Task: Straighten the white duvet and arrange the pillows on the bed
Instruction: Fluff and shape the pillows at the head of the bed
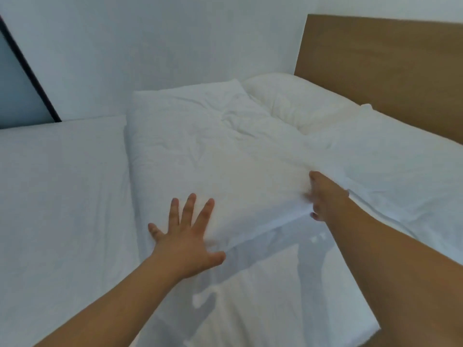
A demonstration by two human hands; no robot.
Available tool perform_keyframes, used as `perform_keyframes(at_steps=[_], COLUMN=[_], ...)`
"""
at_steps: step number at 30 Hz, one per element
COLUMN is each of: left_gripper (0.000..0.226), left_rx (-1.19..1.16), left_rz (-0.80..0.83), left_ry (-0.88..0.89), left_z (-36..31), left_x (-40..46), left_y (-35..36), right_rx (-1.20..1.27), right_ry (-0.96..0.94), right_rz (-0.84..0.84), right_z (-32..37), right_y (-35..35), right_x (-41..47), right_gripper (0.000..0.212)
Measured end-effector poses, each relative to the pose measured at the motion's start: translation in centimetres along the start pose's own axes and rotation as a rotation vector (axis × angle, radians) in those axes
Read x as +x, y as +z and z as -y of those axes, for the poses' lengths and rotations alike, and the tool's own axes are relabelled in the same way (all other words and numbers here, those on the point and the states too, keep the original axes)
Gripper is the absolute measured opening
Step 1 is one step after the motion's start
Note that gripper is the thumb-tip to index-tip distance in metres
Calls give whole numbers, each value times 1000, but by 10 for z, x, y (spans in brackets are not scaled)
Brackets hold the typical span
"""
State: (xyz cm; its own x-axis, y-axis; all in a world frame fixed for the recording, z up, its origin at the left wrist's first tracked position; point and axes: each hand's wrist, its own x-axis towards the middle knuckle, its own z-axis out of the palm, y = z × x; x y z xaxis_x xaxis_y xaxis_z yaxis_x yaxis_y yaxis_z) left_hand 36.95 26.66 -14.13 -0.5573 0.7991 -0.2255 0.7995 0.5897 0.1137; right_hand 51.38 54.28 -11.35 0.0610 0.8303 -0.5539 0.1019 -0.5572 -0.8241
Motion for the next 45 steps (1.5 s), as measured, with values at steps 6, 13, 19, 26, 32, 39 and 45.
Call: perform_keyframes(at_steps=[6,13,19,26,32,39,45], left_gripper=[30,28,112,84,96,101,100], left_rx=[235,282,86,288,427,30,13], left_rz=[-257,-220,-144,-240,-398,-372,-304], left_ry=[-3,13,-41,-3,239,-61,-120], left_z=[7,2,-17,-45,-36,13,42], left_x=[-17,-15,18,42,30,16,-13], left_y=[-65,-92,-27,14,21,32,57], right_rx=[209,334,431,274,-104,-1321,-1575], right_ry=[83,124,-257,-15,-288,-1020,-796], right_rz=[297,389,411,234,-204,484,426], right_z=[-2,12,101,18,-37,-44,-73], right_y=[5,31,29,-7,21,80,48], right_x=[-28,1,12,55,26,-47,-32], right_gripper=[55,73,66,35,72,67,74])
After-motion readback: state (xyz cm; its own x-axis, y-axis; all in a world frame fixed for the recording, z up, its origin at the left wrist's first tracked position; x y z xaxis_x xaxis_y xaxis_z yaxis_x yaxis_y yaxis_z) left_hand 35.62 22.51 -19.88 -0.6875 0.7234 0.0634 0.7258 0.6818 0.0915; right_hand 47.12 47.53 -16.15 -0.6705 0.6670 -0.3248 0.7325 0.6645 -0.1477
